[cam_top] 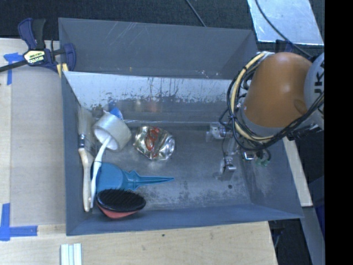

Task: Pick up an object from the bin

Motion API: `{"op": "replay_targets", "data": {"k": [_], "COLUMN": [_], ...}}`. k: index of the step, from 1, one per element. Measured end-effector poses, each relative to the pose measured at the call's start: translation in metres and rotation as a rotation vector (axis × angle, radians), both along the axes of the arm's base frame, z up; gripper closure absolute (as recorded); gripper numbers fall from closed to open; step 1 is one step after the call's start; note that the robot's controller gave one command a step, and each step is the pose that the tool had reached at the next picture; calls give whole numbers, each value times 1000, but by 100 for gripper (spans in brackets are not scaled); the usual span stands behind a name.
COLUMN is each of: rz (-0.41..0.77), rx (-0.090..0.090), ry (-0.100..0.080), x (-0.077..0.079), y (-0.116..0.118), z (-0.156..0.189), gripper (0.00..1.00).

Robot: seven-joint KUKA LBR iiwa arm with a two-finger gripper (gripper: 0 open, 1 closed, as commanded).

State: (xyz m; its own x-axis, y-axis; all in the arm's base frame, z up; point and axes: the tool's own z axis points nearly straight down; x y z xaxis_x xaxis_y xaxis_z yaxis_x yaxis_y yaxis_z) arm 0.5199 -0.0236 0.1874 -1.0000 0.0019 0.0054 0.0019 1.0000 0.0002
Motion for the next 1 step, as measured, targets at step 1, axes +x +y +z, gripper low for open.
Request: {"op": "replay_targets", "data": {"k": [1], "rz": [1], "rx": [0], "ry": [-9], "x": [2], "y": [0], "z": [4], "gripper": [0]}}
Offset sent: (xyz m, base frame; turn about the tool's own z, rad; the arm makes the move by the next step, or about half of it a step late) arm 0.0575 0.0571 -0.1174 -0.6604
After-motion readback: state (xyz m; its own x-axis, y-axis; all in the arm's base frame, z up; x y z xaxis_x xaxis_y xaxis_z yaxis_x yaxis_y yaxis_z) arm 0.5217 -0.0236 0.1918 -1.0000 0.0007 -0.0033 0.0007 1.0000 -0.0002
